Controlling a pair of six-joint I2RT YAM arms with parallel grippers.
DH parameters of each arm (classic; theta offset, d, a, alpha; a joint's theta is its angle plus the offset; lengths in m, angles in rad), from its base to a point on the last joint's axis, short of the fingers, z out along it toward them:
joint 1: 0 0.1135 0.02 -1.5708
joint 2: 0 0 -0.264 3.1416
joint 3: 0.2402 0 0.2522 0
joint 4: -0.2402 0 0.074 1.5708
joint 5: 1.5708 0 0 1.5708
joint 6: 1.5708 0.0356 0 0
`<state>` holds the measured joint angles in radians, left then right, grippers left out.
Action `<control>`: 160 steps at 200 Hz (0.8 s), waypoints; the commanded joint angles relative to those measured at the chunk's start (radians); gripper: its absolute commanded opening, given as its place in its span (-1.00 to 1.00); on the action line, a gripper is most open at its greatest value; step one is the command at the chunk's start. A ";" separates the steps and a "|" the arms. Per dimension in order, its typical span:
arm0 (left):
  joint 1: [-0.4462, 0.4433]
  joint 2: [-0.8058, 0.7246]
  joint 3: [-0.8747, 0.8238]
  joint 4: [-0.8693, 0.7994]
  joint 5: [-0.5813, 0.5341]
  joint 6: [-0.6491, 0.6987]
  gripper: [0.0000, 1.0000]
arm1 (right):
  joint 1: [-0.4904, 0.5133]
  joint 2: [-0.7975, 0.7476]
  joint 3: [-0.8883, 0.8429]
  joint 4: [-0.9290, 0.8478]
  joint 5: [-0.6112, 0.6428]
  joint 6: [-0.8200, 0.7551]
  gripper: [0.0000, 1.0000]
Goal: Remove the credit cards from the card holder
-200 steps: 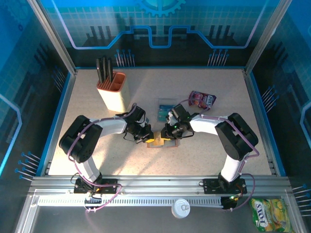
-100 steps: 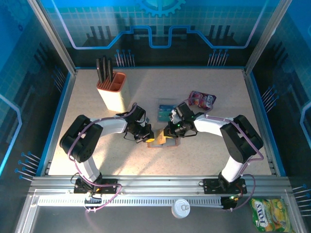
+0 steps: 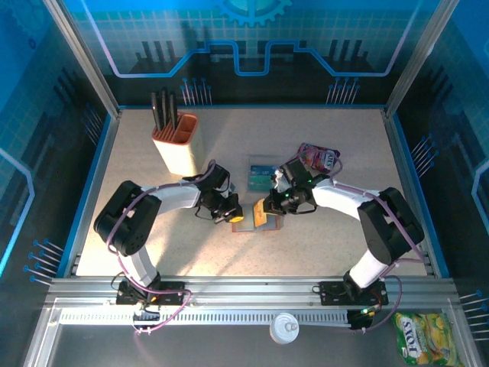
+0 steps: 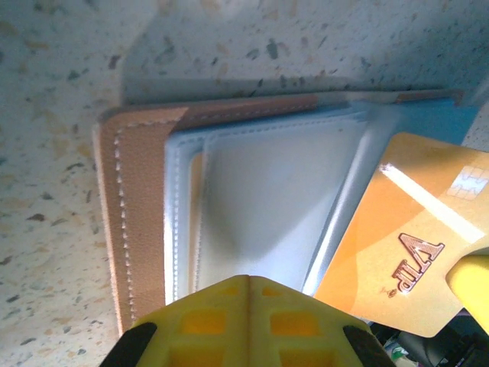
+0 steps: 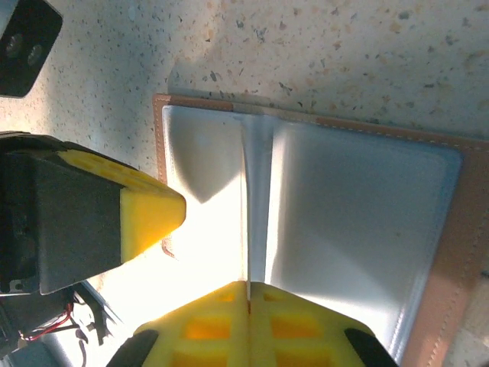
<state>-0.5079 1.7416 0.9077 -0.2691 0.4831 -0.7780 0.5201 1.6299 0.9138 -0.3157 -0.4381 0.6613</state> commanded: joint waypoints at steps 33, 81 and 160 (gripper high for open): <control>-0.007 -0.050 0.022 -0.030 -0.007 0.016 -0.99 | -0.031 -0.033 0.137 -0.207 0.129 -0.226 -0.94; -0.004 -0.080 0.002 -0.018 -0.017 0.013 -0.97 | -0.040 0.001 0.287 -0.372 0.258 -0.546 -0.99; 0.010 -0.166 -0.054 -0.012 -0.058 0.003 -0.91 | -0.063 0.101 0.545 -0.549 0.285 -1.143 -1.00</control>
<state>-0.5056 1.6123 0.8848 -0.2646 0.4492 -0.7792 0.4679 1.6958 1.3712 -0.7521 -0.1627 -0.2131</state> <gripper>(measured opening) 0.051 0.064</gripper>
